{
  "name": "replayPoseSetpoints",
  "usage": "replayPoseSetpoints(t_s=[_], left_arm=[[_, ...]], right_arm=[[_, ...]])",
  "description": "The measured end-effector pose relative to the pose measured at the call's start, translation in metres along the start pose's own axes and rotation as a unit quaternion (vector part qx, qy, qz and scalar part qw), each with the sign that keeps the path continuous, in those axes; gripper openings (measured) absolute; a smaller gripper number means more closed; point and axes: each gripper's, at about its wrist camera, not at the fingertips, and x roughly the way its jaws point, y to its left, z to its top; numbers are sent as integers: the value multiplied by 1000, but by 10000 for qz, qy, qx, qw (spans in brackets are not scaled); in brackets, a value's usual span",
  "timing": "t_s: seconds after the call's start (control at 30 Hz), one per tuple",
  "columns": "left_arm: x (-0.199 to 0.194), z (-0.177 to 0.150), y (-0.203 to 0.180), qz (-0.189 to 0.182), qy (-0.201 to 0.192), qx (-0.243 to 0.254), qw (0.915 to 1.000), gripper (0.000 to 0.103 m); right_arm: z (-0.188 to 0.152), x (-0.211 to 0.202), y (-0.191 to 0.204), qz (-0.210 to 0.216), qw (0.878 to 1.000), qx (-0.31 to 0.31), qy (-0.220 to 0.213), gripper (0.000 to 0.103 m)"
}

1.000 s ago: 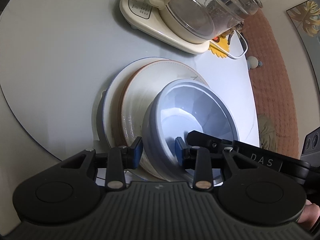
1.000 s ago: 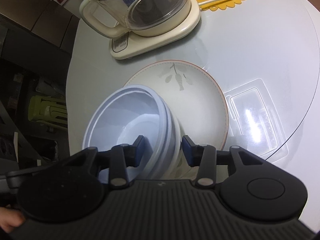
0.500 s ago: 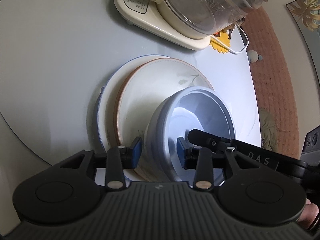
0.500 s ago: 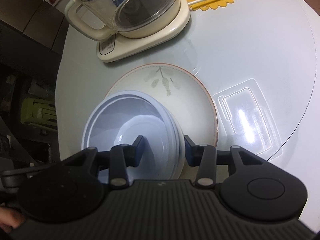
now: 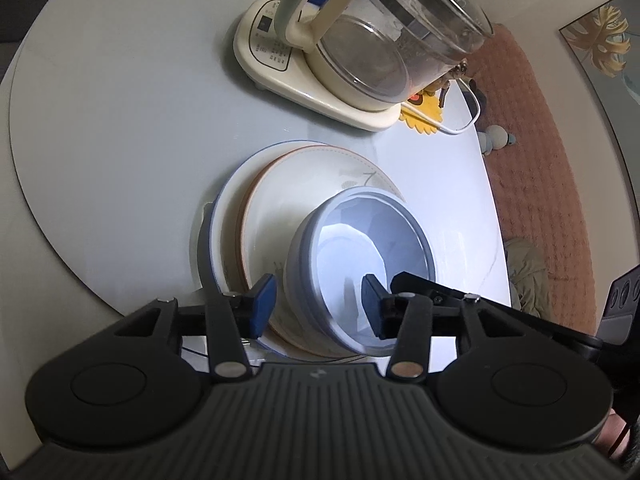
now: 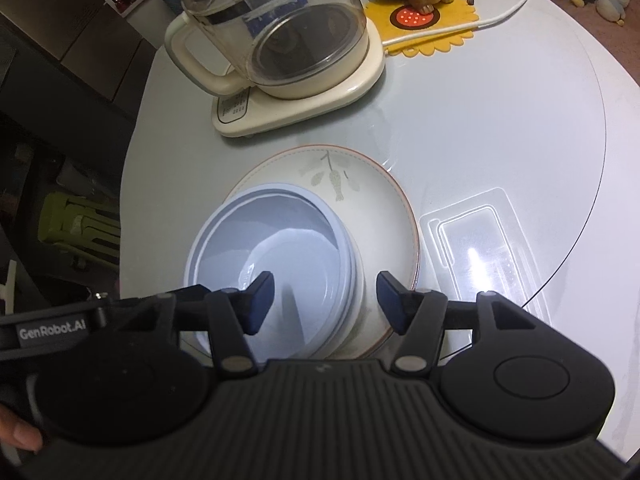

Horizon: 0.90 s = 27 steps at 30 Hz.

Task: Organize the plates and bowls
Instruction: 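Lower the bowl onto the stacked plates and open both grippers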

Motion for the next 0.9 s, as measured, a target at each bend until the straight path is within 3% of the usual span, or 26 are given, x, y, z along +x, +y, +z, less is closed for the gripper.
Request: replayPoseSetpoints(t_s=[0.43, 0.9], left_arm=[[-70, -22, -31, 91, -743, 345, 9966, 53], [-155, -83, -58, 258, -1649, 802, 9827, 55]], right_arm=[[-15, -60, 13, 293, 9975, -297, -571, 59], [-46, -149, 32, 479, 9833, -966, -1465, 59]])
